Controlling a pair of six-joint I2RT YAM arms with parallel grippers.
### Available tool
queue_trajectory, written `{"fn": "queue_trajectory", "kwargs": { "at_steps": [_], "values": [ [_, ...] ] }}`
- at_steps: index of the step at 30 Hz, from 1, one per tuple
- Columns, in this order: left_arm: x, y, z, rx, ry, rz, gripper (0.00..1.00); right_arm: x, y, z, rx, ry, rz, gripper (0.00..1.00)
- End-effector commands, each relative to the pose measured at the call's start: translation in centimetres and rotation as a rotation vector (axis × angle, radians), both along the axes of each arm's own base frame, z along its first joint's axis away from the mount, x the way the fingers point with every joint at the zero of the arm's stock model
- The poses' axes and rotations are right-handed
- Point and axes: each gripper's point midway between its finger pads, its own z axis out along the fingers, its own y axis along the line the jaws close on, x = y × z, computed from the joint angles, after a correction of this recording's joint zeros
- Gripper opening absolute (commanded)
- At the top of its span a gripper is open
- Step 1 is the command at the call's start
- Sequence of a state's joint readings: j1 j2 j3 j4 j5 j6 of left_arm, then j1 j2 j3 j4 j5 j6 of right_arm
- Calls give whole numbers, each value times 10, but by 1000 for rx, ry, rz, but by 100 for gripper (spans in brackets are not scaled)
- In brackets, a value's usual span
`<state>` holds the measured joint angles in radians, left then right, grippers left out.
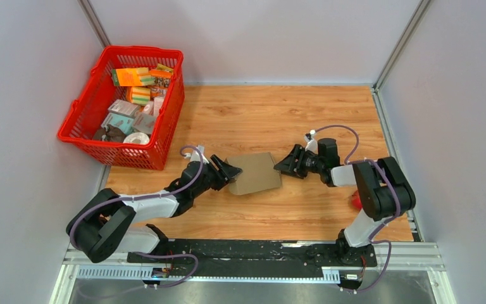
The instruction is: Fold the paper box
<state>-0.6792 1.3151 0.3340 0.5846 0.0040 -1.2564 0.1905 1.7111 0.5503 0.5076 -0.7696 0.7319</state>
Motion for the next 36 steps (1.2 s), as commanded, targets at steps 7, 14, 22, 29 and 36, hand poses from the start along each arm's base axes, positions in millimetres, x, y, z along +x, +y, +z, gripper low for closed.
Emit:
{"fn": "queue_trajectory", "kwargs": {
  "at_steps": [7,14,22,29,36],
  "values": [
    [-25,2,21,-104,97,-26,54,-11,-26,66,-461,-213,-111,83],
    [-41,4,43,-203,260,-37,55,-69,24,130,-715,-685,87,96],
    [-75,16,64,-231,417,-94,54,-154,77,154,-803,-1140,366,98],
    [-100,15,66,-299,558,-139,54,-152,90,147,-1035,-1259,399,100],
    [-112,18,53,-328,617,-150,54,-157,107,133,-1082,-1308,453,98]
  ]
}}
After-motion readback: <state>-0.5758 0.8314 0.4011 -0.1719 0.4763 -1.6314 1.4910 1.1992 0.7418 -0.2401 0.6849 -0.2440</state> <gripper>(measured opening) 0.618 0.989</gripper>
